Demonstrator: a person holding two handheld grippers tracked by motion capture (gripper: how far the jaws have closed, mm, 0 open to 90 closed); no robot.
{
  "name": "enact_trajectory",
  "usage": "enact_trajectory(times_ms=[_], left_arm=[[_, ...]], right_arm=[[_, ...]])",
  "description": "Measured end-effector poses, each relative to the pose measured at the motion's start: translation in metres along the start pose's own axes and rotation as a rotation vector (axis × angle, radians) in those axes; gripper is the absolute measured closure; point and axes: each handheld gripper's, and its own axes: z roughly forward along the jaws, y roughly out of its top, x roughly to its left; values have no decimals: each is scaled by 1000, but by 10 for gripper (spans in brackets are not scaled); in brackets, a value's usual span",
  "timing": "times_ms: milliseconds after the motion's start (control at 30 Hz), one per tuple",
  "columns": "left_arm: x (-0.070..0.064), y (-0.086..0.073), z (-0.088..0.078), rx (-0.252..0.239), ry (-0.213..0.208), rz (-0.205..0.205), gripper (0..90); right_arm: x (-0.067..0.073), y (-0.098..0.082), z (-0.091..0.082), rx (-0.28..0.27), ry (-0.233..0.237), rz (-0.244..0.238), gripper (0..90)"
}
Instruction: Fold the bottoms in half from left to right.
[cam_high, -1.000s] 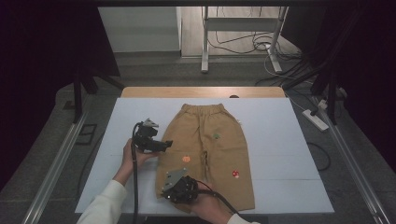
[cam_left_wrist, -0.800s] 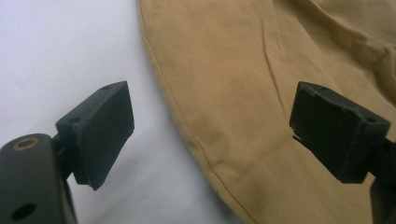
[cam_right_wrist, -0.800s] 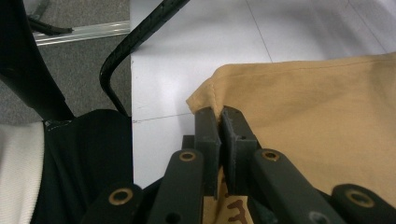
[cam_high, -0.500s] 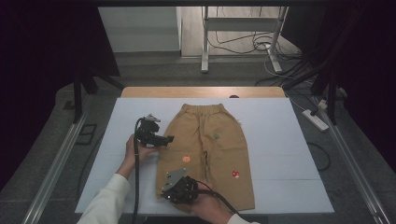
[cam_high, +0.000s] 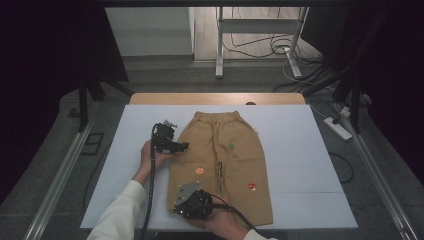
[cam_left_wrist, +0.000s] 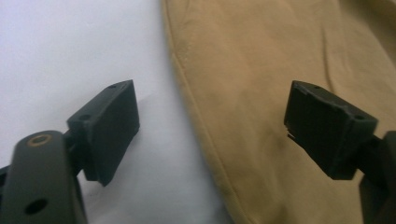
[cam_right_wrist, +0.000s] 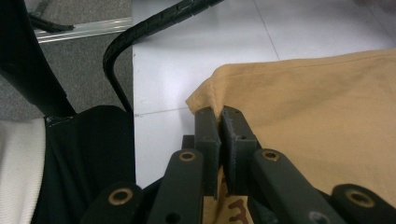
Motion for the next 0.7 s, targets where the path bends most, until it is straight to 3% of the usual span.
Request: enact_trajectory(times_ms=[67,133,200,267,367,500,700], left_arm=[[1,-1,0,-8,7,-4,227],[2,-1,-2,-15,-1,-6,330],[3,-2,-3,-21,-35,-18,424],[4,-4,-3,-26,-94,-31,586],[4,-5,-2,-13,-140,-32,767],[2,-3,-5,-9,-154,-11,827],[3,-2,-20,-65,-180,-20,831]], right_arm=[[0,-1,0,2,1,0,853],[0,-1,0,0,3,2,854],[-1,-1,-1,-2,3,1,854],[-1,0,-2,-2,3,2,854],[0,0,-2,-3,3,0,854],[0,0,-3,-4,7,5,854],[0,2,-6,-11,11,-2,854]])
